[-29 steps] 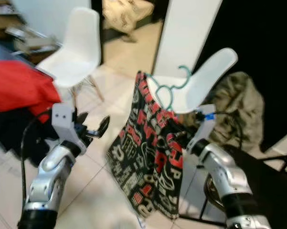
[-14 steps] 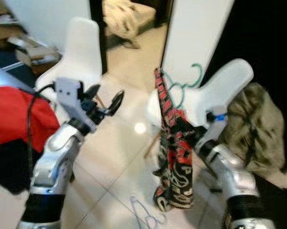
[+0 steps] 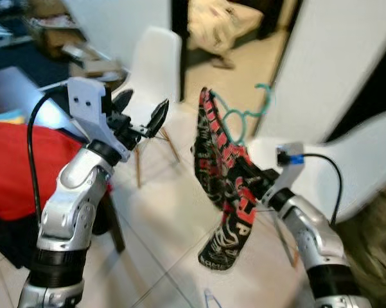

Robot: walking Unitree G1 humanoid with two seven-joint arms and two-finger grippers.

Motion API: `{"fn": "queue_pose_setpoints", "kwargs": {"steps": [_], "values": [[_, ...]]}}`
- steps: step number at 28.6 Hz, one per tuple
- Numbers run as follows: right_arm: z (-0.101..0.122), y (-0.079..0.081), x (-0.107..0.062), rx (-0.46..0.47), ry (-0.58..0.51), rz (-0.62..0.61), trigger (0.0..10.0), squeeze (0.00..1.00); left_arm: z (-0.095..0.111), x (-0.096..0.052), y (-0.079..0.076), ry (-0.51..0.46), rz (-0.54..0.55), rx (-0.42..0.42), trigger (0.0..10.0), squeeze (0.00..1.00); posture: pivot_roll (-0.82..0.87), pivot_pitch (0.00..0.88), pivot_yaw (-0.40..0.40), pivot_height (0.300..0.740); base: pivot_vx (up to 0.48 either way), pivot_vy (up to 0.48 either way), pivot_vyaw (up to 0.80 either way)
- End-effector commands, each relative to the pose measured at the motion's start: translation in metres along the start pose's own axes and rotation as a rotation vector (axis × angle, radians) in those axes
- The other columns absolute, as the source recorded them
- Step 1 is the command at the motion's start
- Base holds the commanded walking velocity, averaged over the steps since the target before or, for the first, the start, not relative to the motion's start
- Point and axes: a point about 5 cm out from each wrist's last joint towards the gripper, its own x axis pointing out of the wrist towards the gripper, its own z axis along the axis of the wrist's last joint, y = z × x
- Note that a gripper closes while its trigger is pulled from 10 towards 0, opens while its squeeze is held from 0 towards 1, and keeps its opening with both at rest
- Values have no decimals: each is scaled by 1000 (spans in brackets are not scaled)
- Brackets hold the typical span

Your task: Hang hanger

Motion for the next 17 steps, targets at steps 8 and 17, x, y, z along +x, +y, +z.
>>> {"fn": "queue_pose_setpoints", "kwargs": {"steps": [8,17], "values": [[8,8,2,-15,-53,61,10000,0,1,-1,1,16,25,39,10000,0,27,71,-57,740,480,0,800],[23,1,-2,75,-161,61,10000,0,48,14,-30,-111,-101,107,10000,0,39,82,-62,740,406,0,800]]}}
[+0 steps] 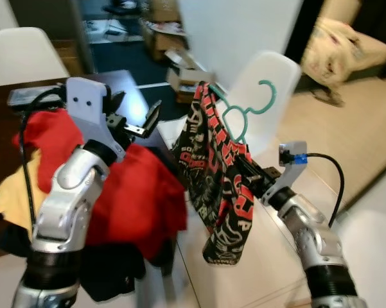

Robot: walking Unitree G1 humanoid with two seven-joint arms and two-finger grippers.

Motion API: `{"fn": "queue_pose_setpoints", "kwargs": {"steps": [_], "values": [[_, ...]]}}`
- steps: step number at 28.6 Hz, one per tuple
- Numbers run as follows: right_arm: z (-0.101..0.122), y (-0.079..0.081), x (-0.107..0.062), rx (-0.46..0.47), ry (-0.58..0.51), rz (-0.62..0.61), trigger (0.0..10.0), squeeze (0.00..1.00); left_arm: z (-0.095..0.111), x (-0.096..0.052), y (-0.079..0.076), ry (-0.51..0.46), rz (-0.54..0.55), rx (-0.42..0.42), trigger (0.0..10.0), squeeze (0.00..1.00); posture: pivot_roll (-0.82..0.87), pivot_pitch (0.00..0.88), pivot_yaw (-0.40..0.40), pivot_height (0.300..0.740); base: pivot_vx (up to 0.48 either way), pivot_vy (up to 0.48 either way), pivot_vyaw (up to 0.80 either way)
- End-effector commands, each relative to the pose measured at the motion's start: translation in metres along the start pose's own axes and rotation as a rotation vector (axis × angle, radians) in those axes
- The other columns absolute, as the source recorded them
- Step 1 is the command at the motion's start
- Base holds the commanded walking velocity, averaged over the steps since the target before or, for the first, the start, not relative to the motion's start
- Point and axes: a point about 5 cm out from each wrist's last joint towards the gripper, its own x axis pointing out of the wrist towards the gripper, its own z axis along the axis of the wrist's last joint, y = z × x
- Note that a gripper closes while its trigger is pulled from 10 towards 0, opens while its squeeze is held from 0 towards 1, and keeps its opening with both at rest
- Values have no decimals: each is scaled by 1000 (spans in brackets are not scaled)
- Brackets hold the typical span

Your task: Hang hanger

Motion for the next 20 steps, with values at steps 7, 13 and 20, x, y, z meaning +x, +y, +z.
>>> {"fn": "queue_pose_setpoints", "kwargs": {"steps": [7,13,20], "values": [[38,0,7,-43,-143,30,10000,0,25,6,-13,-34,-46,103,10000,0,52,85,-65,740,0,0,800],[68,17,17,-107,-199,128,10000,0,-1,-9,0,121,49,197,10000,0,55,88,-73,740,0,0,798],[86,34,17,-99,-228,276,10000,0,-3,-10,1,148,62,222,10000,0,56,89,-76,740,0,0,795]]}}
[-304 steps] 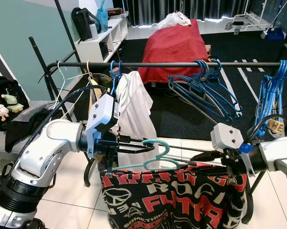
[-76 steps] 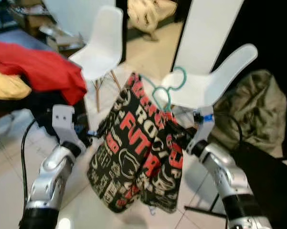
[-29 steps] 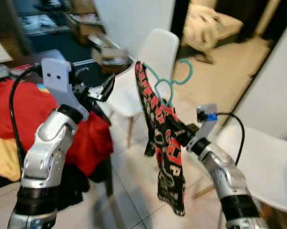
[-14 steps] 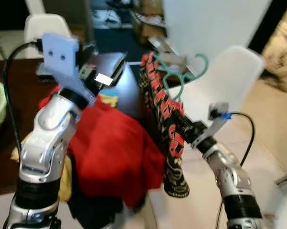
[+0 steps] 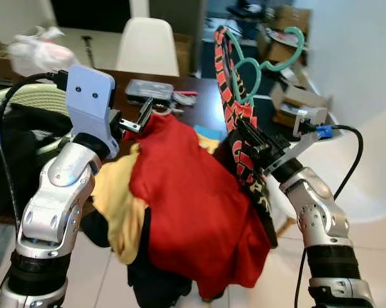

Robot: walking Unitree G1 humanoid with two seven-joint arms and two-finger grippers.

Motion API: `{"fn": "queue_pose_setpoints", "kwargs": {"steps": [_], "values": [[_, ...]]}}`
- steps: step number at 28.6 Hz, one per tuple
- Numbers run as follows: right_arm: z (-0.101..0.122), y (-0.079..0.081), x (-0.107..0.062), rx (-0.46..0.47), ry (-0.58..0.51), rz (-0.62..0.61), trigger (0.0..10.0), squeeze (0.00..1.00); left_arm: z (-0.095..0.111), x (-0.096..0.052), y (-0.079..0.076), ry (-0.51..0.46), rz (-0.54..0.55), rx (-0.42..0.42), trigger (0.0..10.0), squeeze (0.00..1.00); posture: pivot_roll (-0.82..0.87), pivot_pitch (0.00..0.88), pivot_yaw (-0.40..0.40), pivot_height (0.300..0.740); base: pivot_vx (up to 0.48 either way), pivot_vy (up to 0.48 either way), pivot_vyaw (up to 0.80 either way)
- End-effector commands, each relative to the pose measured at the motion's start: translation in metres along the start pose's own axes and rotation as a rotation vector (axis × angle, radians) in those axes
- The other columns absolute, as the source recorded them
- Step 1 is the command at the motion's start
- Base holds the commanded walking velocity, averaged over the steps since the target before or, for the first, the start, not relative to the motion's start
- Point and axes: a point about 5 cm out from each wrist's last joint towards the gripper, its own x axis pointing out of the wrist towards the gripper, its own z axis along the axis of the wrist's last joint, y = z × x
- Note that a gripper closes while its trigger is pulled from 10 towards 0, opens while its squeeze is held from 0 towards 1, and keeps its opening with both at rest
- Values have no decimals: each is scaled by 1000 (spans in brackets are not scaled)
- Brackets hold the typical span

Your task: Hang hanger

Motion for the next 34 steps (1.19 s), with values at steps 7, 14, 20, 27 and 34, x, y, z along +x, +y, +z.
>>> {"fn": "queue_pose_setpoints", "kwargs": {"steps": [7,14,20,27,34], "values": [[39,43,3,16,-61,422,10000,0,14,2,12,-28,32,11,10000,0,59,90,-76,740,0,0,794],[29,82,-11,37,85,701,10000,0,28,3,31,-78,100,2,10000,0,60,91,-77,740,0,0,794],[24,100,-27,227,98,858,10000,0,27,5,24,-80,84,-19,10000,0,60,92,-74,740,0,0,798],[-7,80,-8,93,291,600,10000,0,25,7,18,-77,70,-36,10000,0,53,87,-76,740,0,0,413],[-21,38,15,3,346,193,10000,0,22,6,18,-61,68,-32,10000,0,60,86,-77,740,0,0,0]]}}
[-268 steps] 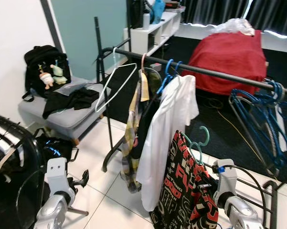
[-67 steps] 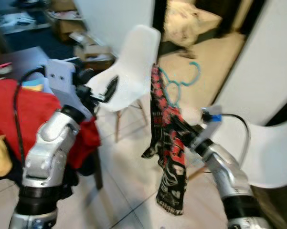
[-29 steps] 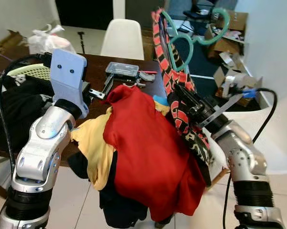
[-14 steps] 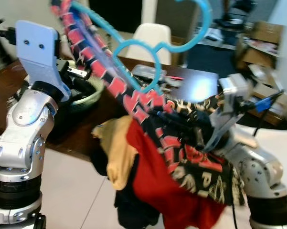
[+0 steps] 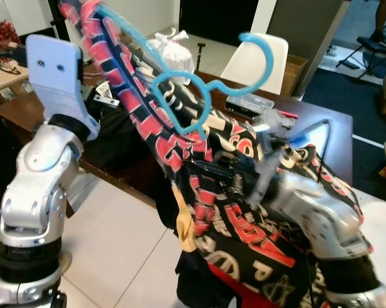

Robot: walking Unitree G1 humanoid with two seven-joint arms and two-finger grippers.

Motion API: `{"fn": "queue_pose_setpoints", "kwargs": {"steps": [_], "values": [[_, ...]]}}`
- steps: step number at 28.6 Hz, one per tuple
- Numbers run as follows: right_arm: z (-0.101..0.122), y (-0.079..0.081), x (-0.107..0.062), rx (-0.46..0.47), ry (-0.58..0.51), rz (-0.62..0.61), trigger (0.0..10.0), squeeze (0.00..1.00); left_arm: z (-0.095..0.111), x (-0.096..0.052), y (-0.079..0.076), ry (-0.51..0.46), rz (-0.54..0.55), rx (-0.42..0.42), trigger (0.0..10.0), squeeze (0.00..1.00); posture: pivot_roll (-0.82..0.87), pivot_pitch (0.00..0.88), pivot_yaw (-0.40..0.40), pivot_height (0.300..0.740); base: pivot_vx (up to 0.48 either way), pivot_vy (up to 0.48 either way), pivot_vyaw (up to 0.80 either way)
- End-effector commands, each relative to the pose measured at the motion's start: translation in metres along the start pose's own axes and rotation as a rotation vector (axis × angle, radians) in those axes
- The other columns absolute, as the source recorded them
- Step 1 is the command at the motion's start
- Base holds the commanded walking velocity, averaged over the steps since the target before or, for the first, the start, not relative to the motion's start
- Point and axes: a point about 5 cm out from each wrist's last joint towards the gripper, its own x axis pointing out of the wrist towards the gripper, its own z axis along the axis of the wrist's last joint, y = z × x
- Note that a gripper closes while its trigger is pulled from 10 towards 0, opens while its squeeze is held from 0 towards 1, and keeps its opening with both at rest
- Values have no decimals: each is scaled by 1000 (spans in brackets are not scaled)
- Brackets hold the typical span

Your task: Hang hanger

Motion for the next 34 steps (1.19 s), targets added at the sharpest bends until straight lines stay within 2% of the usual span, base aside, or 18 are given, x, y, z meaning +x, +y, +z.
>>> {"fn": "queue_pose_setpoints", "kwargs": {"steps": [1,4,6,9,10,12,14,15,17,18,20,27,29,34], "values": [[3,-9,-2,-12,-13,-77,10000,0,1,-1,-4,-4,-19,3,10000,0,60,86,-77,740,0,0,0],[13,-31,-10,25,-74,-252,10000,0,-10,-3,3,54,2,44,10000,0,51,82,-76,740,0,0,0],[14,-36,-14,40,-79,-294,10000,0,-15,-5,6,80,15,60,10000,0,48,82,-75,740,0,0,0],[5,-52,-27,47,8,-443,10000,0,-21,-7,10,116,29,68,10000,0,48,81,-74,740,0,0,0],[5,-52,-27,47,8,-443,10000,0,-21,-7,10,116,29,68,10000,0,48,81,-74,740,0,0,0],[-4,-64,-37,40,101,-549,10000,0,-22,-7,8,120,21,66,10000,0,48,81,-73,740,0,0,0],[-4,-64,-37,40,101,-549,10000,0,-22,-7,8,120,21,66,10000,0,48,81,-73,740,0,0,0],[-7,-67,-40,36,133,-576,10000,0,-22,-7,7,121,18,66,10000,0,47,81,-72,740,0,0,0],[-17,-64,-45,26,254,-542,10000,0,-24,-7,4,127,6,70,10000,0,42,86,-71,740,0,0,0],[-17,-64,-45,26,254,-542,10000,0,-24,-7,4,127,6,70,10000,0,42,86,-71,740,0,0,0],[-24,-66,-54,30,345,-562,10000,0,-26,-7,1,130,-3,74,10000,0,38,89,-71,740,0,0,0],[-24,-76,-71,31,429,-650,10000,0,-27,-6,0,132,-8,80,10000,0,37,96,-70,740,0,0,0],[-27,-80,-80,6,504,-679,10000,0,-27,-6,-1,134,-10,83,10000,0,37,96,-70,740,0,0,0],[-30,-82,-85,9,543,-690,10000,0,-27,-6,-1,135,-10,85,10000,0,30,101,-70,740,0,0,0]]}}
